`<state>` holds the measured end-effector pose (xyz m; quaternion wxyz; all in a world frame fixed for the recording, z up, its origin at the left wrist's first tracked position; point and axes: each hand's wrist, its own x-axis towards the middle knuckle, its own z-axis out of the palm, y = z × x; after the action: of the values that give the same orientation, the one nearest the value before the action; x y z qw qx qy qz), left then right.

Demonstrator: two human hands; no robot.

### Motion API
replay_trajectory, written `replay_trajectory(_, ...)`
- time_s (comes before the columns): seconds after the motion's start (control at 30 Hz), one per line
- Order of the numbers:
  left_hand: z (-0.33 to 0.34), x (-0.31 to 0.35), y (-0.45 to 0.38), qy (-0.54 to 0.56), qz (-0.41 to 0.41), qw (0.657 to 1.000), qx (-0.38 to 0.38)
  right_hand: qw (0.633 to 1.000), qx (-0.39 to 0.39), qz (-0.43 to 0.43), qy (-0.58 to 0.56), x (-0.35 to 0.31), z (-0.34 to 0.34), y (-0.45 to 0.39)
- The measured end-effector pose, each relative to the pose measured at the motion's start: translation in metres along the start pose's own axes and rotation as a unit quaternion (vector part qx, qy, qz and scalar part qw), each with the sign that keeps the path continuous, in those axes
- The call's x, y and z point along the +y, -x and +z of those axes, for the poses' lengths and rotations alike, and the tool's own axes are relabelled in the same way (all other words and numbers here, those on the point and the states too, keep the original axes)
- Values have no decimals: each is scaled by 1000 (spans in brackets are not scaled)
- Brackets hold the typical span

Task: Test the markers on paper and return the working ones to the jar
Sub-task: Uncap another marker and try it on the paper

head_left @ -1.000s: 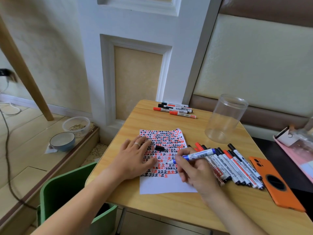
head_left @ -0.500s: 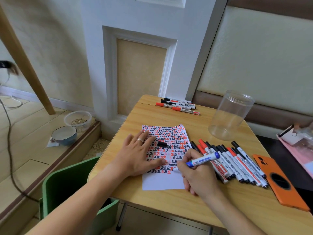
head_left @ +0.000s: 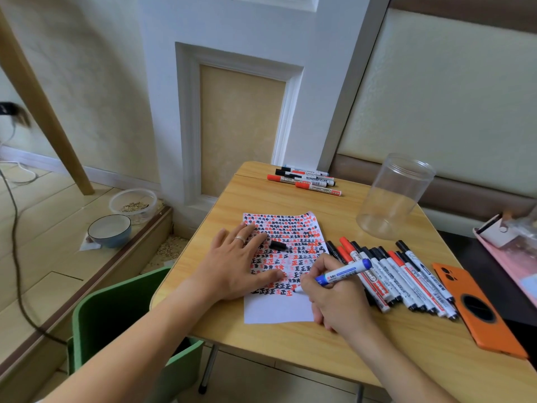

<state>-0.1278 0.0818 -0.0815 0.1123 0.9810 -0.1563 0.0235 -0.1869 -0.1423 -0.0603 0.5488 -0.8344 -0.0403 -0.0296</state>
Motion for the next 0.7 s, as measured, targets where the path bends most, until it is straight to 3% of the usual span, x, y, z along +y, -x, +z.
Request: replay_trajectory(0.7,-1,0,0,-12,4,1000,-3,1000,-1,0,-10,1,-1,0)
